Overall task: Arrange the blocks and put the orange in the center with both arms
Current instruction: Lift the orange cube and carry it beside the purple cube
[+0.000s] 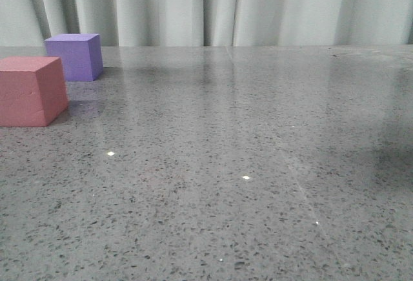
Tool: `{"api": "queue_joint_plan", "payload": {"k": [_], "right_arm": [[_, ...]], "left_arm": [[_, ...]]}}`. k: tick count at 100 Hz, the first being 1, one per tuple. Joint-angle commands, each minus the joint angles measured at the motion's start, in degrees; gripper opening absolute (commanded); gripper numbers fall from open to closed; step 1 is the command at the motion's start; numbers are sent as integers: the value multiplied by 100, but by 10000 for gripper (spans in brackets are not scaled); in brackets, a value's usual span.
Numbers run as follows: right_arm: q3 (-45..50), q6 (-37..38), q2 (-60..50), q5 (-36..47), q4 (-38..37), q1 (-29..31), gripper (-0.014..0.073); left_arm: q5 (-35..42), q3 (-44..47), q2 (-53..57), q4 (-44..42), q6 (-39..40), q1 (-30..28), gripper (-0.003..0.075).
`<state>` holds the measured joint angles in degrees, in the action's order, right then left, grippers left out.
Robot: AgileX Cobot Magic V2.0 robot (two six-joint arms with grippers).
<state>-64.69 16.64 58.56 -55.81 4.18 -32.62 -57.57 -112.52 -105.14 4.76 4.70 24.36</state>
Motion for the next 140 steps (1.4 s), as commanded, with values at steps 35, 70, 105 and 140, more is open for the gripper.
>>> {"api": "queue_joint_plan", "payload": {"k": [35,70,105,140], "right_arm": [[-138,-53,-97,296,-45,5,590],[-138,-53,-97,296,-45,5,590],[-138,-53,-97,296,-45,5,590],[-138,-53,-97,370,-45,5,590]], "left_arm": [[-1136,-175,684,-1833,1631,27,70],[-708,1063,1232,-2339,2110,5,70],[-34,1833,1282,-1711,2110,-439,70],[355,2404,1263,-1562,2085,-486,70]]}}
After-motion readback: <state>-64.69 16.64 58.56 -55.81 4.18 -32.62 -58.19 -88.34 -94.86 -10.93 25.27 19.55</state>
